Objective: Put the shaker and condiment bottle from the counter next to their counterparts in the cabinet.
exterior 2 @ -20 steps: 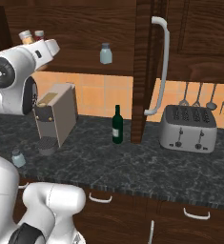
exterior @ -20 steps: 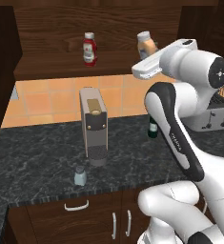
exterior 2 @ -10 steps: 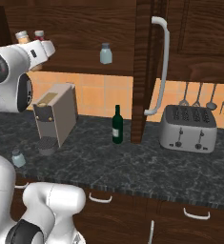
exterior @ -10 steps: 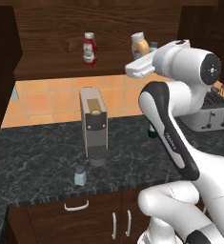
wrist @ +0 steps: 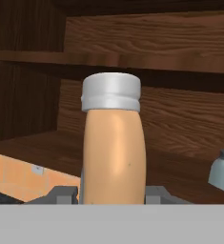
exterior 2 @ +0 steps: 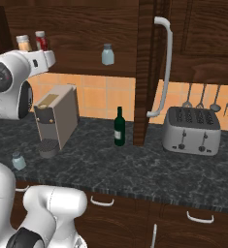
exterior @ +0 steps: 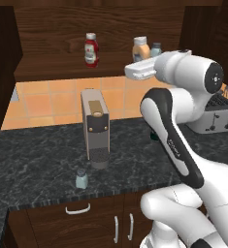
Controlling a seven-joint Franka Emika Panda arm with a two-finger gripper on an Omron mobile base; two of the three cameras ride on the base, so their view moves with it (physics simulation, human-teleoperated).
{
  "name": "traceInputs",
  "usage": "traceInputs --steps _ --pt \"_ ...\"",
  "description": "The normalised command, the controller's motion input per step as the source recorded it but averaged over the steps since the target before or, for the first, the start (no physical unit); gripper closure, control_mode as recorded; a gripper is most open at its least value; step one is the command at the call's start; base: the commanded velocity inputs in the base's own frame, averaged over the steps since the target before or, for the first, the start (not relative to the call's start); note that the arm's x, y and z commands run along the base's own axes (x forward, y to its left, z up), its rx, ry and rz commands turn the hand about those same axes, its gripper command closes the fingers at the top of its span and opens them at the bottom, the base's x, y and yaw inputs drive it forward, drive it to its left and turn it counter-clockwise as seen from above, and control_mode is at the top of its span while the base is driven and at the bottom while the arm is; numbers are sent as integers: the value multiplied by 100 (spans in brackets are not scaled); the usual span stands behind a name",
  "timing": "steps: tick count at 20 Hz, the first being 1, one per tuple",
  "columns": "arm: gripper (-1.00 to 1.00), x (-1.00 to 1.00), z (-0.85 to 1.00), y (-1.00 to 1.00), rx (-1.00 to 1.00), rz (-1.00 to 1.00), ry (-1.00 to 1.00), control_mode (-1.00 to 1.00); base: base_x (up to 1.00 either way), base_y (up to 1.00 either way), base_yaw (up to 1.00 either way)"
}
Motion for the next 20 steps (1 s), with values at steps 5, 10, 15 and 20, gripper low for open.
traceInputs --steps 5,10,15,20 --pt "100 29 -1 25 27 0 7 -100 0 0 0" --pt "100 36 -3 18 16 0 7 -100 0 0 0" --pt "100 24 -9 13 2 0 -2 -100 0 0 0" --pt "100 10 -16 17 0 0 -7 -100 0 0 0"
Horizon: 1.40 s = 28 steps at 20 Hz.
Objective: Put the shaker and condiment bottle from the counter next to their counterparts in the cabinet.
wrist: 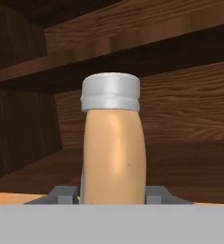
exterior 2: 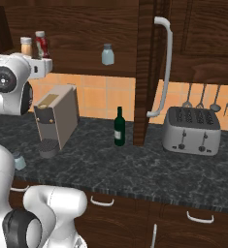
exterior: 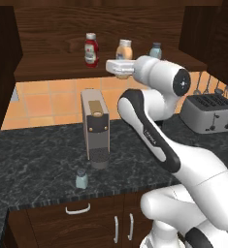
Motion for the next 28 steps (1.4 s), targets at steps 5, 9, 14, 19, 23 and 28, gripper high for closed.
traceInputs --steps 5,9,14,19,23,28 --pt "100 28 0 18 0 0 0 -100 0 0 0" --pt "100 33 0 21 0 0 5 -100 0 0 0" --pt "100 22 0 20 0 -1 1 -100 0 0 0" --pt "100 17 0 13 -5 -11 -1 -100 0 0 0" --pt "100 16 0 9 -1 -6 0 -100 0 0 0" --pt "100 17 0 2 0 -2 0 -100 0 0 0"
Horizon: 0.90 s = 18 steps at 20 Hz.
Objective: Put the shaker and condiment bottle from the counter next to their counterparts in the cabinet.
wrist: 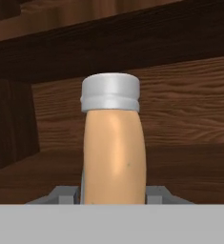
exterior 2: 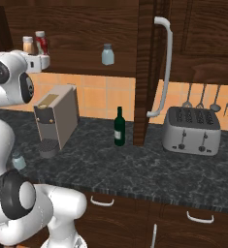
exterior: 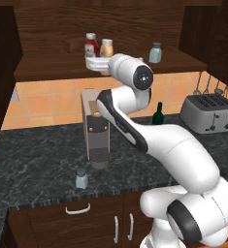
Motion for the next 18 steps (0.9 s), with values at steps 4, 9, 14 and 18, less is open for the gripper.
traceInputs --steps 4,9,14,18 --pt "100 15 0 0 0 0 0 -100 0 0 0" --pt "100 12 0 0 0 0 0 -100 0 0 0" --pt "100 8 -3 0 0 0 0 -100 0 0 0" --pt "100 15 -4 0 0 0 0 -100 0 0 0"
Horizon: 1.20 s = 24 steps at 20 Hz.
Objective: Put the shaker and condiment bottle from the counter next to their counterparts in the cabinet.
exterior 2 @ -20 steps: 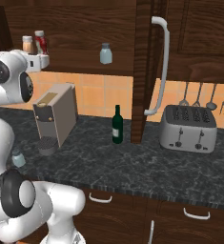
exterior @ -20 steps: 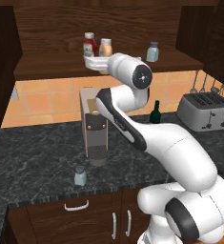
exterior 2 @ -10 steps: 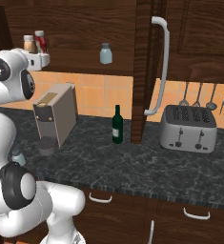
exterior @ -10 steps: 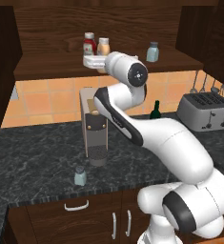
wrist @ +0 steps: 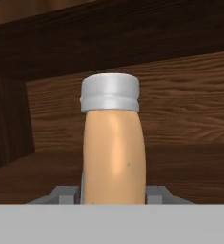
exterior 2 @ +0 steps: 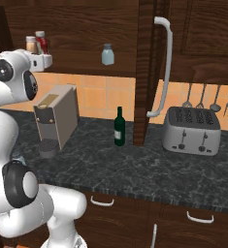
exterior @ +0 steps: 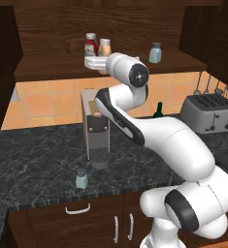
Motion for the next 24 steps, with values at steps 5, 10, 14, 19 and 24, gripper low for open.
traceInputs --steps 5,10,14,19,24 --pt "100 24 -4 0 0 0 0 -100 0 0 0" --pt "100 22 -5 0 0 0 0 -100 0 0 0" --pt "100 19 -6 0 0 0 0 -100 0 0 0" --pt "100 22 -7 1 -1 0 -2 -100 0 0 0" --pt "100 21 -5 2 0 0 -1 -100 0 0 0"
